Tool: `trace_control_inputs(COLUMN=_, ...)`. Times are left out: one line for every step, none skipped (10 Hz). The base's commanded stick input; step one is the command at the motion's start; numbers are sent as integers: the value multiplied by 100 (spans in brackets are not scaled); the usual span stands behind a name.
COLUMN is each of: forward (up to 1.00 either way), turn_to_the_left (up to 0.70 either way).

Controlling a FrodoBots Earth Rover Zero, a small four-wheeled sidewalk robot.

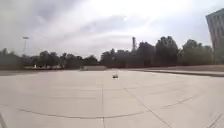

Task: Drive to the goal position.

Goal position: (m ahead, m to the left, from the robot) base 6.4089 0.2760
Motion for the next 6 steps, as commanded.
trace_control_inputs(forward=70, turn_to_the_left=0)
trace_control_inputs(forward=70, turn_to_the_left=0)
trace_control_inputs(forward=70, turn_to_the_left=0)
trace_control_inputs(forward=70, turn_to_the_left=0)
trace_control_inputs(forward=70, turn_to_the_left=0)
trace_control_inputs(forward=70, turn_to_the_left=0)
